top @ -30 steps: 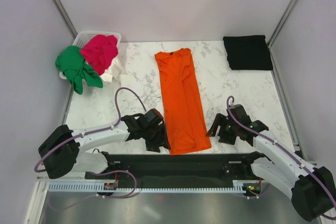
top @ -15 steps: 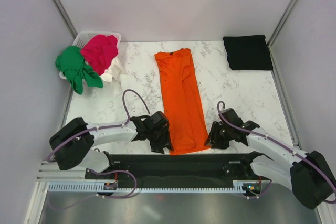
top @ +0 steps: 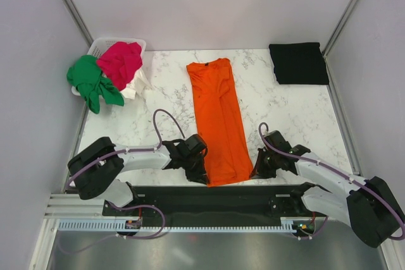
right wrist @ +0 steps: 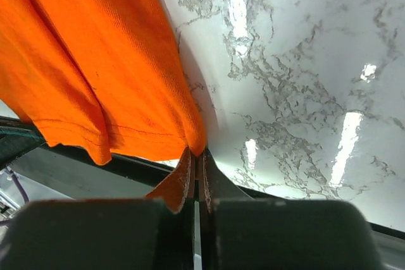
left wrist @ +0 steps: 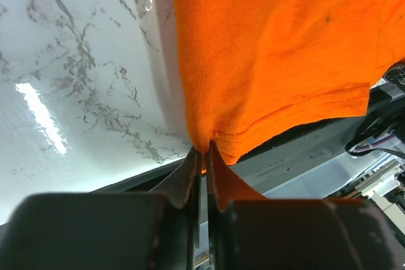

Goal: Fold and stack the t-shirts
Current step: Fold the tshirt

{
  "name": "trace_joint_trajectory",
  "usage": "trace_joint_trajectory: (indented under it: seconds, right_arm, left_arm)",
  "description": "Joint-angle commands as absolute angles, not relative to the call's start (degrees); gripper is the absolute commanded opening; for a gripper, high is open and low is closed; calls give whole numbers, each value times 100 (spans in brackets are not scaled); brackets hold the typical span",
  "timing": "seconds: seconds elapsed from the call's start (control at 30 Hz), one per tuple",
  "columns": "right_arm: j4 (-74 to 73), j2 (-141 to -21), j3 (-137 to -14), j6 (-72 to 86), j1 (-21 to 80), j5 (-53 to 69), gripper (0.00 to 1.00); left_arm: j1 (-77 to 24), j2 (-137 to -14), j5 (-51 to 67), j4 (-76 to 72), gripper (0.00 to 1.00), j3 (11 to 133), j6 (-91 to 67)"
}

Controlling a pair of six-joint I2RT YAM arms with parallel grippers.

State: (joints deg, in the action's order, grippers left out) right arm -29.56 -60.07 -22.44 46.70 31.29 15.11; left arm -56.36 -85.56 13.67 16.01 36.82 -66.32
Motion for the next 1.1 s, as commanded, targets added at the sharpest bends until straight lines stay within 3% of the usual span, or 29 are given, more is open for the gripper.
trace_joint_trajectory:
  seconds: [0.0, 0.33, 0.53, 0.7, 1.07]
  right_arm:
    - [-3172, -6003, -2241, 4439, 3155, 1336, 0]
    - [-4543, -4905, -3065, 4790, 3164, 1283, 0]
    - [-4825, -4825, -3883, 4825, 3164, 1196, 0]
    - [-4843, -5499, -4727, 4528, 3164, 573, 0]
    - [-4729, -7907, -6977, 3578, 2910, -264, 0]
  left_arm:
    - [-5678, -8631, 1195, 1520, 2, 3823, -6671]
    - [-5739, -7173, 1319, 2134, 2, 3647, -6970]
    - [-5739, -6539, 1038, 3075, 2, 4235, -6794]
    - [-5573, -6618, 501, 3787, 2, 5158, -6250]
    - [-3851, -7899, 1195, 3981, 2, 6563, -4853]
